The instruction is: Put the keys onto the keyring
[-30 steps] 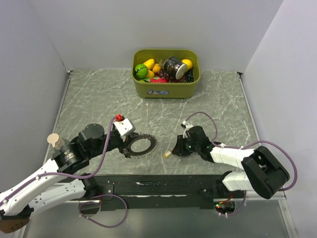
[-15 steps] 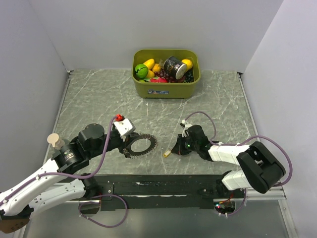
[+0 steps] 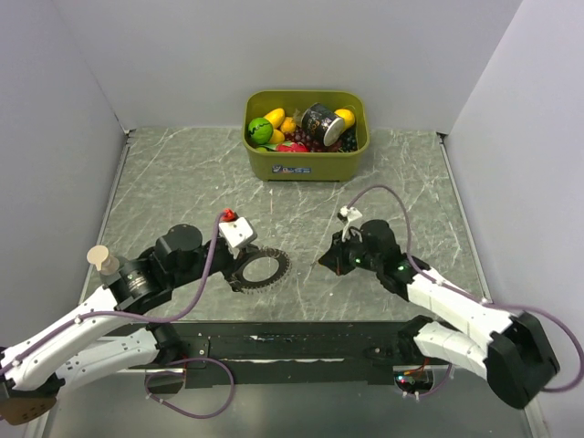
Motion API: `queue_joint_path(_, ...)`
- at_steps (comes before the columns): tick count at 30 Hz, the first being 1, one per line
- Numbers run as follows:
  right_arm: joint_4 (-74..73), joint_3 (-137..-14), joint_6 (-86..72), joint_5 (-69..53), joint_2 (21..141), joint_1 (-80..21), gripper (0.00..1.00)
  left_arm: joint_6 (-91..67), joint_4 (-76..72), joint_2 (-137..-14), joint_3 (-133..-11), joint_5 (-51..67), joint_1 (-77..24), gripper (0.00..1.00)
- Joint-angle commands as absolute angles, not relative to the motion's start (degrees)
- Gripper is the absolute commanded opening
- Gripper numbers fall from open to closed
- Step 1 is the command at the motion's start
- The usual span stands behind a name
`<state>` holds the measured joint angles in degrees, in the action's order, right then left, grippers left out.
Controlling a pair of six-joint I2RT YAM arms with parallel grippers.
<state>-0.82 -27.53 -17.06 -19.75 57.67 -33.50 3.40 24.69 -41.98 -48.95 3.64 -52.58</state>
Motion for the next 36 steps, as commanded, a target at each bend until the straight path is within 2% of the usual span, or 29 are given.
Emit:
queue_joint_path(1,-8.7,-32.0,-10.2,-21.6,51.2,-33.3,0.00,3.7,21.5,-42.5,-50.9,4.8,-52.5,0.01)
queue_joint_path(10,-12.7,-34.5,-6.2,-22.1,44.7,-33.5,0.00,4.1,21.3,-43.7,-51.4,6.0,-52.5,0.01)
queue_joint_path(16,-12.7,-37.7,-3.2,-28.8,43.9,-33.4,0.00,4.2,21.7,-46.0,-52.2,7.2,-52.4,0.01)
queue_joint_path(28,-14.6,-43.8,2.1,-35.6,45.3,-34.7,0.00,4.6,23.4,-50.5,-55.1,14.1,-52.5,0.01)
queue_joint_path(36,-21.3,-51.2,6.8,-35.0,50.8,-41.5,0.00,5.8,24.5,-53.4,-56.3,17.5,-52.5,0.01)
